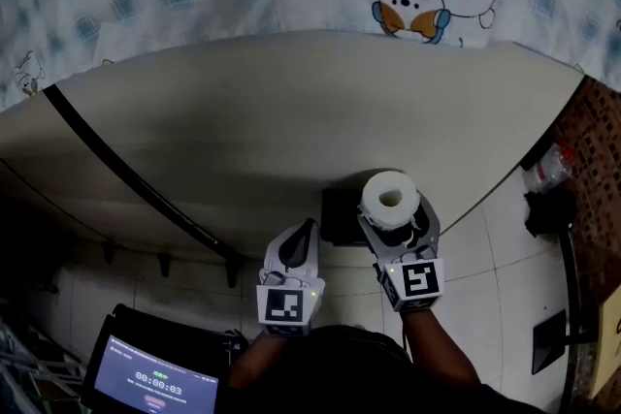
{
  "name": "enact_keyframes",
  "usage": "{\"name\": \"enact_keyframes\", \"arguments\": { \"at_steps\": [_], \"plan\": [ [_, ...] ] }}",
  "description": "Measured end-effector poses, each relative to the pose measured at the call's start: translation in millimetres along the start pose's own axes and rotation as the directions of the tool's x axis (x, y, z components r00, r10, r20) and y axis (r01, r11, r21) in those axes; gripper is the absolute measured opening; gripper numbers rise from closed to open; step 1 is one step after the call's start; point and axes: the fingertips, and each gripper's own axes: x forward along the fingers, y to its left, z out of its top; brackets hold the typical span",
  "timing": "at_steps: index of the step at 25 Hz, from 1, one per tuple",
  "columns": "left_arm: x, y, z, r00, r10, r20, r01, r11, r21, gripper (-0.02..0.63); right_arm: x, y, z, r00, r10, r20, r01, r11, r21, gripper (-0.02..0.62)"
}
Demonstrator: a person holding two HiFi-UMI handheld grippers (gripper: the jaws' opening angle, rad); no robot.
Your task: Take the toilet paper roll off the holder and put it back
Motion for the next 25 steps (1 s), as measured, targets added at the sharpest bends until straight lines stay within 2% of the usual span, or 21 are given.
{"name": "enact_keyframes", "arguments": {
  "at_steps": [10,14,19,25],
  "plan": [
    [1.2,-3.7,-13.0,0.999,-0.010,-0.038,0.009,1.000,-0.014,0.017,-13.4,-5.2,27.1,0.998,-0.019,0.064,0.019,1.000,-0.005,0.437],
    [-5.7,-6.1,-10.1,1.000,-0.002,-0.020,0.001,0.998,-0.056,0.017,-27.2,-7.3,43.6,0.996,-0.025,0.088,0.024,1.000,0.012,0.437],
    [-15.3,-11.8,-18.7,0.999,0.007,-0.036,-0.008,0.998,-0.054,0.017,-49.3,-6.9,64.9,0.991,-0.035,0.127,0.034,0.999,0.010,0.437],
    [-25.0,-26.5,-48.9,0.997,0.005,-0.081,-0.008,0.999,-0.038,0.017,-72.1,-9.6,54.7,0.994,-0.051,0.098,0.050,0.999,0.015,0.437]
  ]
}}
